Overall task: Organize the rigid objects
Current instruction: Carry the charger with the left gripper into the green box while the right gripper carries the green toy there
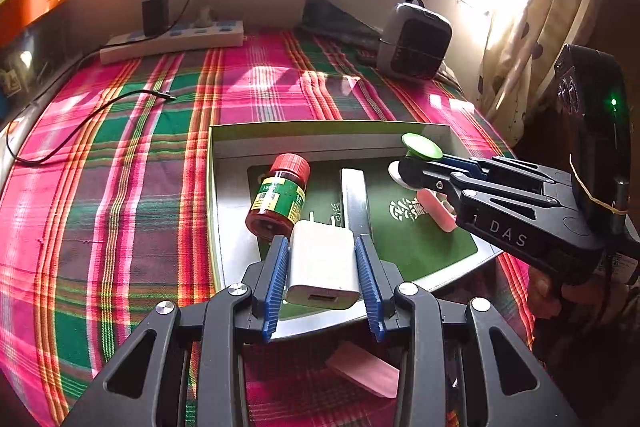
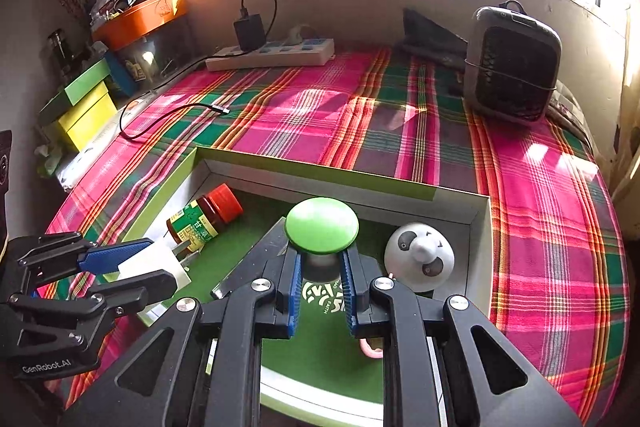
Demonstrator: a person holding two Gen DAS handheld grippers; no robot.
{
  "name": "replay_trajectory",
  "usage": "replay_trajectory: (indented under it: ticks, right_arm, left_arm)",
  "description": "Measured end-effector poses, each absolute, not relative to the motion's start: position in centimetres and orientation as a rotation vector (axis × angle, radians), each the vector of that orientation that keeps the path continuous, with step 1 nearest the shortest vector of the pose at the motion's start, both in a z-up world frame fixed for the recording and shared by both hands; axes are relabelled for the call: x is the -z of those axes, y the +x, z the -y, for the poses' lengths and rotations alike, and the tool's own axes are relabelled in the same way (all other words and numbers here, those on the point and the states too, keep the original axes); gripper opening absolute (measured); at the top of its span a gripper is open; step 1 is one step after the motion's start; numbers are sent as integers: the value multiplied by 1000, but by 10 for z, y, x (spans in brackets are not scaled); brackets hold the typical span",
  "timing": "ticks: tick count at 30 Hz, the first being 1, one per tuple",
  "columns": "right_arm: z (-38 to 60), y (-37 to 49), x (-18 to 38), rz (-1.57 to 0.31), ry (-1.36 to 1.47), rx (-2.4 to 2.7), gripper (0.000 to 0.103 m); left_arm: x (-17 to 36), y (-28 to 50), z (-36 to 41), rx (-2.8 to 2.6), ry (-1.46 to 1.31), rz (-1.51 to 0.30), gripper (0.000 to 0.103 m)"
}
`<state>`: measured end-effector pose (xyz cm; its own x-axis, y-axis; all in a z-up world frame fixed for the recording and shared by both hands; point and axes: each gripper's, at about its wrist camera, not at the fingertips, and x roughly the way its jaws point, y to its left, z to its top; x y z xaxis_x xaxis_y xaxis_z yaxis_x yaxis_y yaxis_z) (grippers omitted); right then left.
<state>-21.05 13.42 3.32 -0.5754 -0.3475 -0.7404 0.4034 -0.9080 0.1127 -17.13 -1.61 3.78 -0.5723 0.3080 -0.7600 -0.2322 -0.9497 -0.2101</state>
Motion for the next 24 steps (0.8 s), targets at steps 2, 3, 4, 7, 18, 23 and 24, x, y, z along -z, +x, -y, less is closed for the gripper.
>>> replay_trajectory:
  ticks: [2, 3, 4, 7, 18, 23, 24]
  right_arm:
    - [-133, -213, -31, -103, 1143, 2462, 18]
    - [-132, -214, -30, -105, 1146, 2461, 18]
    - [-131, -215, -29, -109, 1151, 2461, 18]
    - [-131, -219, -26, -114, 1160, 2464, 18]
    - [-126, -227, -15, -123, 1186, 2460, 18]
    - [-125, -228, -14, -144, 1177, 2473, 18]
    - [-124, -227, -14, -150, 1173, 2473, 18]
  left_arm:
    - [-35, -174, 15, -2538, -1260, 123, 34]
    - [-34, -176, 15, -2537, -1265, 120, 34]
    - [-32, -177, 14, -2535, -1271, 115, 34]
    - [-31, -181, 14, -2546, -1270, 110, 34]
    - [-24, -190, 14, -2536, -1297, 114, 34]
    - [-22, -193, 14, -2536, -1301, 110, 34]
    - [-22, -193, 13, -2538, -1301, 107, 34]
